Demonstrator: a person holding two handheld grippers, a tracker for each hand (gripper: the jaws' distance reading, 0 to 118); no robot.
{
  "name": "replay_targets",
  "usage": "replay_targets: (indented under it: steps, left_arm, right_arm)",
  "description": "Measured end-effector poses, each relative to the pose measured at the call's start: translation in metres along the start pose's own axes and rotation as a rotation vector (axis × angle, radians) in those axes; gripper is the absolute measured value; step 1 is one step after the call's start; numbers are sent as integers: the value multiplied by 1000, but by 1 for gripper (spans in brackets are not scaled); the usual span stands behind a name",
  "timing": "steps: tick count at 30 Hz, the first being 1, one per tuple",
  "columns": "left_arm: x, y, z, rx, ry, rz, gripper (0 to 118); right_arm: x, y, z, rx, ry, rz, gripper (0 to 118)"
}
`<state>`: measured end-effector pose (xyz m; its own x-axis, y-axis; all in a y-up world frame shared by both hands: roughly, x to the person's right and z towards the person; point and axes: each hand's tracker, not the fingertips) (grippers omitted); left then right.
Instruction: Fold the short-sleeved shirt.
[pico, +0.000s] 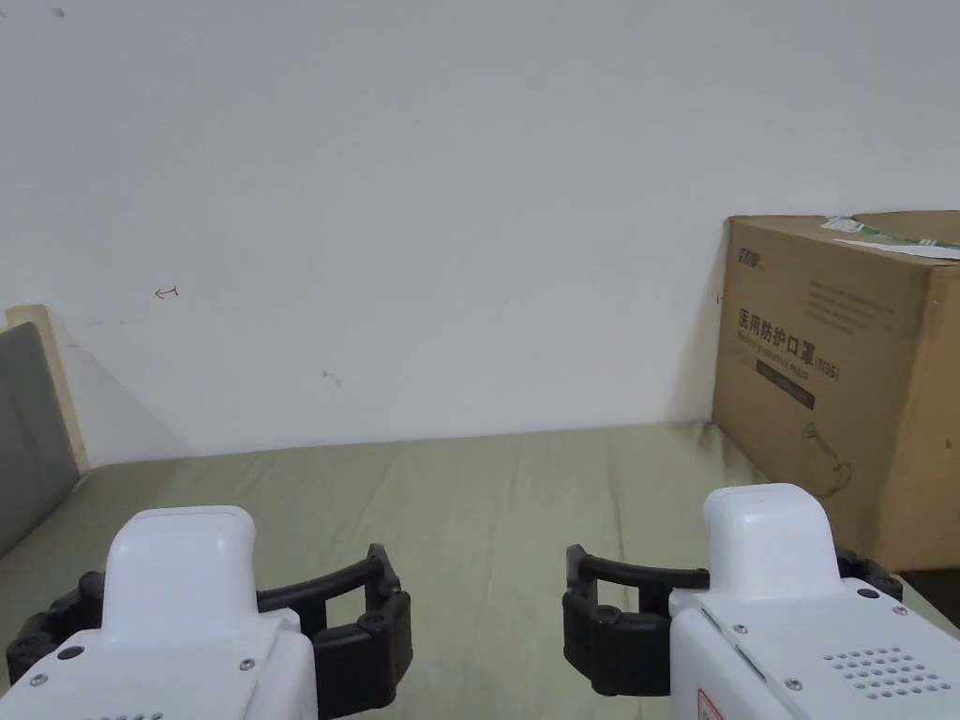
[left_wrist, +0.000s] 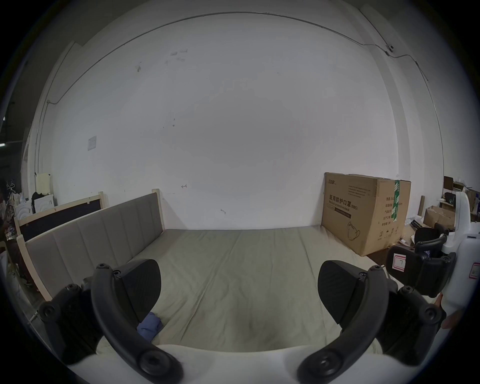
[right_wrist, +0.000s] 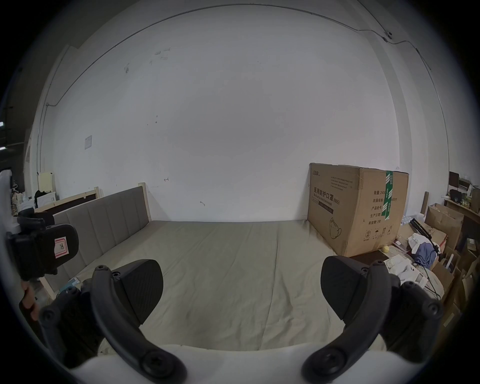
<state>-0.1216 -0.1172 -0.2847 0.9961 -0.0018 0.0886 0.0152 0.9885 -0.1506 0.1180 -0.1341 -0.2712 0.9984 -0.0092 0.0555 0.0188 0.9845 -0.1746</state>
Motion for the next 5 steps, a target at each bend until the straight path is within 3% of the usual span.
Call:
replay_targets:
  steps: [5]
  left_arm:
    - [-4, -1, -2, -10, 9, -3, 118]
  right_arm:
    - [-2, -1, 1, 3, -10, 20, 118]
